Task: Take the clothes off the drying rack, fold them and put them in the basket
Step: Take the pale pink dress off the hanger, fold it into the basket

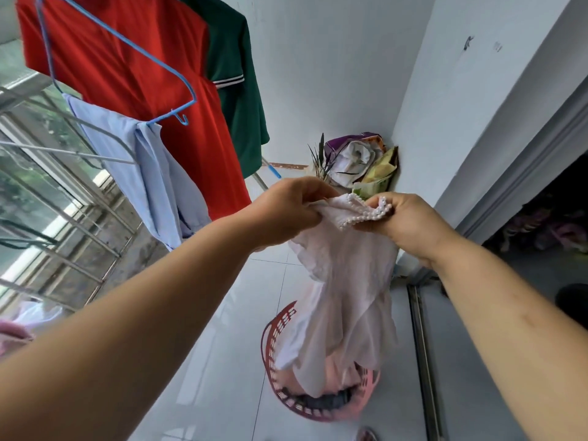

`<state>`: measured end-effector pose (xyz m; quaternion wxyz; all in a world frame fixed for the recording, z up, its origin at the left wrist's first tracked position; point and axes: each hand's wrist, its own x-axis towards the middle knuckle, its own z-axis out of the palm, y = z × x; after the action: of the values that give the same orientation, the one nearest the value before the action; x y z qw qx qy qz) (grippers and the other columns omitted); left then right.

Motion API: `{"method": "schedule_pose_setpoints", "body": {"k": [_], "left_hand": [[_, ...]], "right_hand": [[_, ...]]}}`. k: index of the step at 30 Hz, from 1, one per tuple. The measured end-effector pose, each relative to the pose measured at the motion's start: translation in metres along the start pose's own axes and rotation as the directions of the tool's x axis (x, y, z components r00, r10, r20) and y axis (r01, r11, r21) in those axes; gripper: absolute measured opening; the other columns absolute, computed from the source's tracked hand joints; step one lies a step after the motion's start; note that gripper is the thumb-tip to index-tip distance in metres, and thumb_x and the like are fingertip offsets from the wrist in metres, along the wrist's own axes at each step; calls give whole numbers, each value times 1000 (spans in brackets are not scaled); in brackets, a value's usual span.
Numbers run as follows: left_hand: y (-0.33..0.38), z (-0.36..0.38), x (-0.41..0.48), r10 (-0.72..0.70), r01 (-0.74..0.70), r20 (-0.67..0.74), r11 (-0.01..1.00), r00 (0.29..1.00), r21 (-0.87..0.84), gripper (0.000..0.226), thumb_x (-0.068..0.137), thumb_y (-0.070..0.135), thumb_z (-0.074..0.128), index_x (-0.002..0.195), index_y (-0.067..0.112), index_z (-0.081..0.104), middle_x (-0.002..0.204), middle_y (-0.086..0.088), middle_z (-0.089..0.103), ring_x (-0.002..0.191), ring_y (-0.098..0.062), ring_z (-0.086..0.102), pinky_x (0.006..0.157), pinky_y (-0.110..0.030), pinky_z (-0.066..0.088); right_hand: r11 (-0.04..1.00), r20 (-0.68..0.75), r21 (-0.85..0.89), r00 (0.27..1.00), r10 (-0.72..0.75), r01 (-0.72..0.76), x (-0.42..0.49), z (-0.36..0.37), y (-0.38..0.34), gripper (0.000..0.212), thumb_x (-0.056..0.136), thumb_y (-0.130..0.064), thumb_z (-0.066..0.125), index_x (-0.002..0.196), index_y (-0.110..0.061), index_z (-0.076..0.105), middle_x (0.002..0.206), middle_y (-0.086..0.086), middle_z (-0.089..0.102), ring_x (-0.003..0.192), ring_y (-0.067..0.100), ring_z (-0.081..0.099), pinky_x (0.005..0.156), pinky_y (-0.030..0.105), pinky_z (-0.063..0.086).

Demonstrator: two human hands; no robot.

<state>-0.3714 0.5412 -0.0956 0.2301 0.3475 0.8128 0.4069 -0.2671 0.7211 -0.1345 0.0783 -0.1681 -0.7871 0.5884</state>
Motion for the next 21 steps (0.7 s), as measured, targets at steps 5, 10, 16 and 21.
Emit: {"method": "schedule_pose_setpoints", "body": {"k": [5,10,16,21], "left_hand": [[-12,10,3,-33,32,18,999,999,29,43,81,-3,56,105,29,69,94,16,71,89,-5,65,71,-15,52],[-39,12,-4,-96,95,35,994,995,53,43,82,-3,58,102,33,69,98,15,71,93,-7,66,82,-27,57],[-73,12,-20,-167,165,36,985,985,47,42,83,-3,60,95,36,69,93,18,69,88,-1,64,79,-23,56],[-94,8,-33,-225,223,55,974,973,41,42,85,-3,60,94,36,68,95,16,70,88,-3,66,68,-10,54]], "right_hand": [[999,-10,7,999,46,-46,2,4,23,19,70,-11,85,79,-20,71,84,1,70,82,10,61,85,30,50],[994,22,22,994,103,-104,2,28,40,23,72,-7,84,73,-23,68,75,-7,67,72,3,57,66,11,46],[988,85,2,985,151,-152,3,62,62,24,69,-10,86,72,-25,68,70,-11,67,64,-5,56,69,11,46],[981,128,11,973,190,-193,2,89,75,25,68,-11,87,80,-22,69,76,-8,68,74,3,59,80,22,48]]}}
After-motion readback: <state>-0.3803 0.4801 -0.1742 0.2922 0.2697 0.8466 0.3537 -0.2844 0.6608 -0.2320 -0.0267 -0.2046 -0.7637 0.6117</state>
